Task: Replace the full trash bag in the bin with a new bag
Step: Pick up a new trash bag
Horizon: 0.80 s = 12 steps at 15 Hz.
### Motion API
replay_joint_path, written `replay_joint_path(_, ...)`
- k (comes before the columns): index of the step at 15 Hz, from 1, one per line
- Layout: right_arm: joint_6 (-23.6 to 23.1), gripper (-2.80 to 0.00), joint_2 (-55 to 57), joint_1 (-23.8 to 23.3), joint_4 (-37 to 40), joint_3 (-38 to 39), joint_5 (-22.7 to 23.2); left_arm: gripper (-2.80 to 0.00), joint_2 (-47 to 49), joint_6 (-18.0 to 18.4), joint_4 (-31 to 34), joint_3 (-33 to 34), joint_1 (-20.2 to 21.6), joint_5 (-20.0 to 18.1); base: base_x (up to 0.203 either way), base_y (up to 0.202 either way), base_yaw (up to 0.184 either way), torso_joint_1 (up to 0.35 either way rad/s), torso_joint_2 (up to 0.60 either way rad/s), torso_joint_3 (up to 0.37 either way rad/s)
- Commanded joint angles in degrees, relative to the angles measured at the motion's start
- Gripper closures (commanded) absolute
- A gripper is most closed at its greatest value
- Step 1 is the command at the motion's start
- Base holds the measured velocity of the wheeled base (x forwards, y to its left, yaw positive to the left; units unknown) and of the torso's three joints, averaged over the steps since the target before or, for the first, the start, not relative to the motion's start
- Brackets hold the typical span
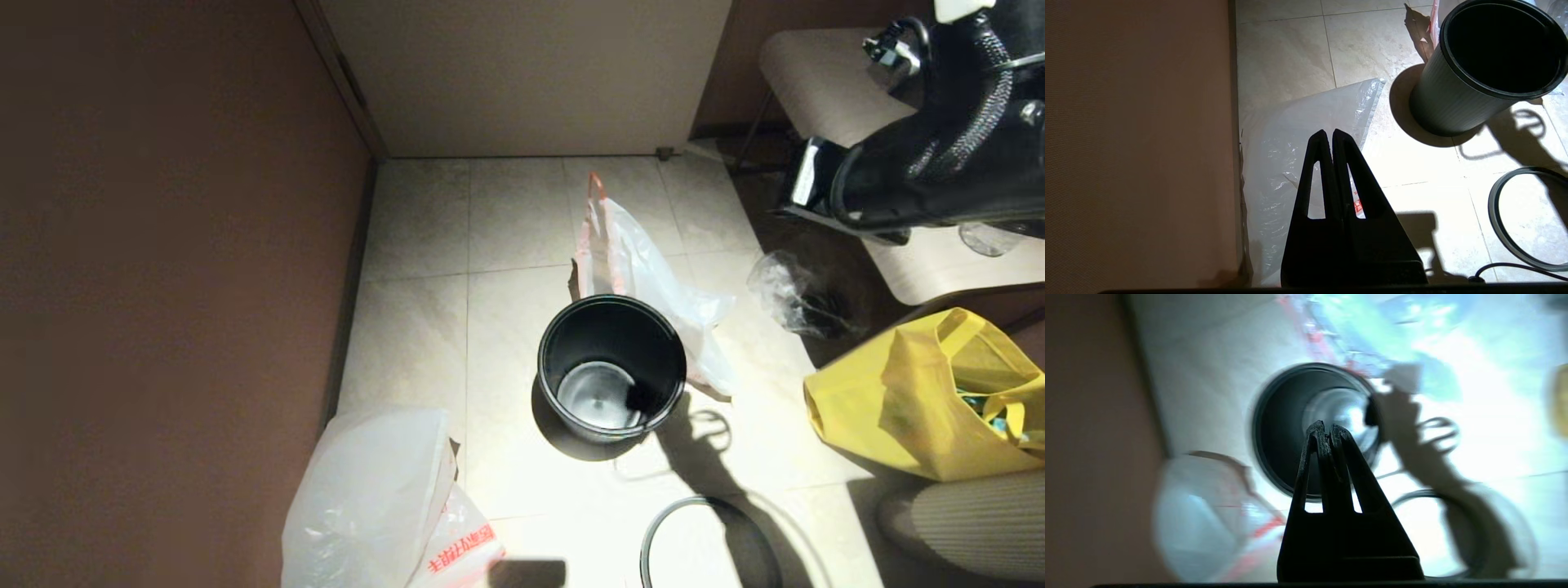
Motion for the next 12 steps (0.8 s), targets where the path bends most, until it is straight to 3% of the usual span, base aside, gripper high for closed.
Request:
replay_joint_path(1,-3.4,0.00,-5.6,1.9,0.0,3.7,-3.5,0.00,0.1,0.0,0.0,0.0,0.0,0.0,0.000,0.000,0.000,0.000,0.00,0.000)
replay_joint_path(8,-17.4,0.00,-23.4,0.7,3.9,15.0,-5.0,0.00,0.0,0.0,0.0,0.0,0.0,0.0,0.000,0.000,0.000,0.000,0.00,0.000)
replay_joint_path(12,-19.2,0.00,-29.7,-3.7,8.0,17.5,-5.5,0.00,0.0,0.0,0.0,0.0,0.0,0.0,0.000,0.000,0.000,0.000,0.00,0.000)
